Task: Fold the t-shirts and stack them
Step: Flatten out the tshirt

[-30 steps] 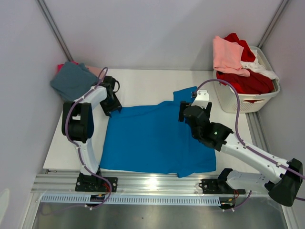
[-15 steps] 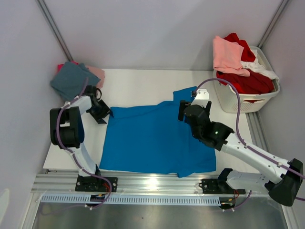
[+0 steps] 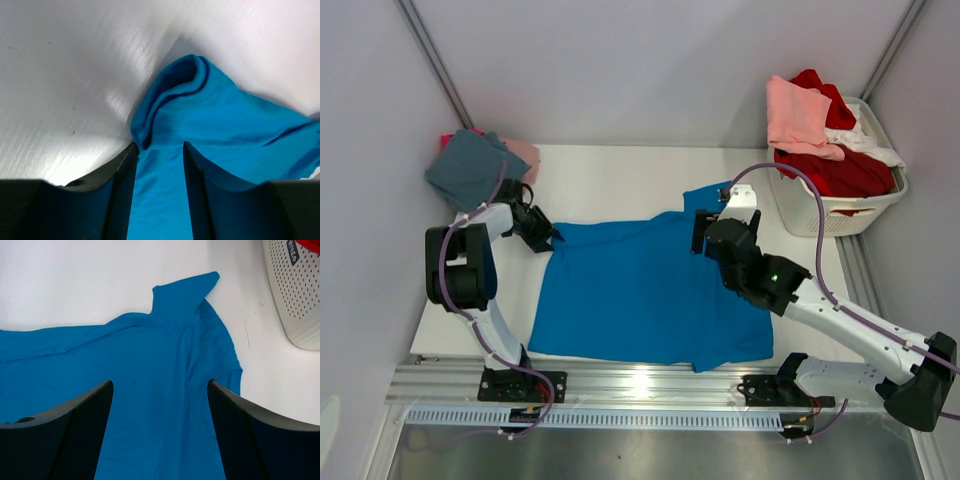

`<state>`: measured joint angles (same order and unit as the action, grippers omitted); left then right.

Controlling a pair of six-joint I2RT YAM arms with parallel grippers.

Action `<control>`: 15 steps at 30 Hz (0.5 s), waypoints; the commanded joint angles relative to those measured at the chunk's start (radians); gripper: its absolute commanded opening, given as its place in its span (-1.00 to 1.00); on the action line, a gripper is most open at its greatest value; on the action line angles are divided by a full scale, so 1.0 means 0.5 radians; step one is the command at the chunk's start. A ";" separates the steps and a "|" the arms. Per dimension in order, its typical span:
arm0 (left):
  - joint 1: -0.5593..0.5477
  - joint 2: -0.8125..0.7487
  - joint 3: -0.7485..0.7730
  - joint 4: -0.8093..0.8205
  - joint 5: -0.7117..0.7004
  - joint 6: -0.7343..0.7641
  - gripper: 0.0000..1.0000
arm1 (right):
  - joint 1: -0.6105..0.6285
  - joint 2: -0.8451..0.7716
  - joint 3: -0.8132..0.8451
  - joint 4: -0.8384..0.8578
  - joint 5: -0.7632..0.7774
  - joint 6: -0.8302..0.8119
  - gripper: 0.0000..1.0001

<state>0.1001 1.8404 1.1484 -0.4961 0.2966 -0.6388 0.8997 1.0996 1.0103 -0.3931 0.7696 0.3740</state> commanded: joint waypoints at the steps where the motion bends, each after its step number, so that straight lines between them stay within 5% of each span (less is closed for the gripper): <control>1: 0.002 -0.021 0.029 0.032 0.042 -0.014 -0.11 | 0.026 0.001 0.096 -0.008 0.010 0.043 0.58; 15: 0.119 -0.321 -0.094 -0.082 -0.164 -0.066 -0.15 | 0.051 -0.024 0.081 -0.057 0.044 0.090 0.57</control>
<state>0.1356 1.7515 1.1141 -0.5270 0.2462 -0.6518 0.9157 1.1011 1.0107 -0.4164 0.7704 0.3939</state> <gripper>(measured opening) 0.423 0.785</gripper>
